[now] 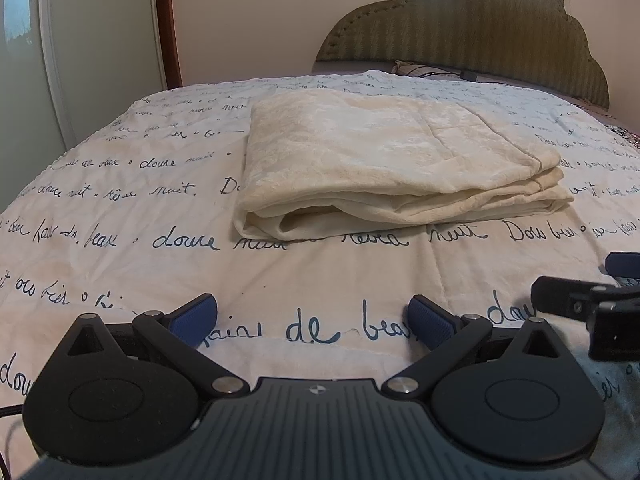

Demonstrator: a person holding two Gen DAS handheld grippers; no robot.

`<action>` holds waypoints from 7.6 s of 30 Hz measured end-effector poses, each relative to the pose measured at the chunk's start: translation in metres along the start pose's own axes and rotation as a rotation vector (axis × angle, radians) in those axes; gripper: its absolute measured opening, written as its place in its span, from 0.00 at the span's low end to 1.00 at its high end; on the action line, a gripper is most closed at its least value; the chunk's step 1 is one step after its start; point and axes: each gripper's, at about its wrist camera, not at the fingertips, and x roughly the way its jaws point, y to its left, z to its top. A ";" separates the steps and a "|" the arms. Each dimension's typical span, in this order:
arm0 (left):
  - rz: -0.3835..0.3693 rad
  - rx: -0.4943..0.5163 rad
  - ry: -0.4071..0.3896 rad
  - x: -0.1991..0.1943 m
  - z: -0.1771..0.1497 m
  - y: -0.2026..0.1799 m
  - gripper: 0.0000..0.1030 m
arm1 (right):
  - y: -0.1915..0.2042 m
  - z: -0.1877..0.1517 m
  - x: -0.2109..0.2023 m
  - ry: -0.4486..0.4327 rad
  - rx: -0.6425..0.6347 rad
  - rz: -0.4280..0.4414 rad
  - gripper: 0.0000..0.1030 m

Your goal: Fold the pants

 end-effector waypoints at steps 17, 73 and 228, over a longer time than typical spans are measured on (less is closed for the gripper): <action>0.003 -0.007 -0.005 -0.003 0.002 0.001 1.00 | 0.008 -0.002 0.011 -0.038 0.017 -0.078 1.00; 0.077 -0.031 0.020 0.003 0.010 0.007 1.00 | 0.012 0.001 0.021 0.025 -0.020 -0.079 1.00; 0.113 -0.061 -0.010 0.033 0.116 0.051 0.99 | -0.073 0.112 0.036 -0.079 0.124 -0.007 1.00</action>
